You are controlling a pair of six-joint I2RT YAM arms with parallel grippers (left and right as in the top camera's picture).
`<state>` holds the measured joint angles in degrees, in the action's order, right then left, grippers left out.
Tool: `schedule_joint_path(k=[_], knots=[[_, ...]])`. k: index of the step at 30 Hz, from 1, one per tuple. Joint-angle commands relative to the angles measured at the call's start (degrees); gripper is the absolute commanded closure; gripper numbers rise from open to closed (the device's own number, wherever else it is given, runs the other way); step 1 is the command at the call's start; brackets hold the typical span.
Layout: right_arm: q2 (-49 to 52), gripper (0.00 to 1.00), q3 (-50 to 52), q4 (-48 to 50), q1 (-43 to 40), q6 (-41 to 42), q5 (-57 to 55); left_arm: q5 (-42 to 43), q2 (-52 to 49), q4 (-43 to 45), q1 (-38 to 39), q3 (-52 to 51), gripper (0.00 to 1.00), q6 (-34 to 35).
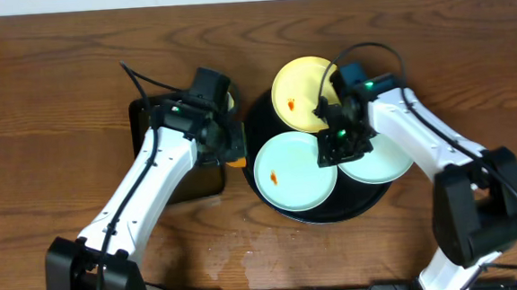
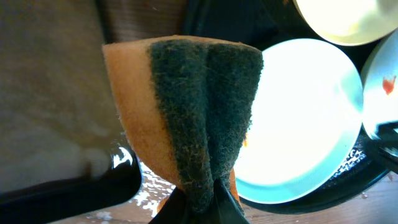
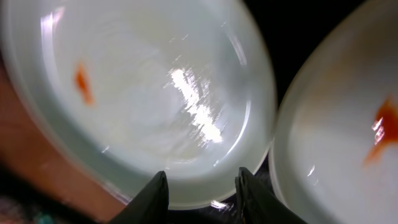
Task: Clean dirty plates on tray and stack at the side
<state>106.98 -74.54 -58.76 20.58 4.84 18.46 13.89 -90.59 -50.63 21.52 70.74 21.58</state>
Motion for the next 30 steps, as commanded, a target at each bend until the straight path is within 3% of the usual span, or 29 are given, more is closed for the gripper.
schedule_joint_path(k=[1,5,13,21,27,30], knots=[[1.75,0.67,-0.35,2.86,1.22,0.90,-7.65,0.70,0.79,-0.04,1.57,0.07,0.92,3.41],[2.01,0.66,-0.35,6.78,1.60,0.66,-11.19,0.70,0.72,1.38,4.11,-1.49,0.93,4.46],[3.15,0.63,0.26,10.34,1.86,-2.58,-7.72,0.46,-0.04,6.71,7.52,-4.07,0.93,9.44],[3.76,0.79,4.42,11.45,3.45,-1.62,-7.56,0.48,-1.70,7.61,7.76,-4.15,0.92,10.03],[3.76,0.98,4.50,9.84,3.41,11.28,-12.79,0.50,-2.69,7.91,8.66,-4.15,0.92,10.03],[3.76,0.99,4.50,9.77,3.41,16.28,-14.36,0.48,-3.48,8.96,10.05,-4.15,0.92,9.99]])
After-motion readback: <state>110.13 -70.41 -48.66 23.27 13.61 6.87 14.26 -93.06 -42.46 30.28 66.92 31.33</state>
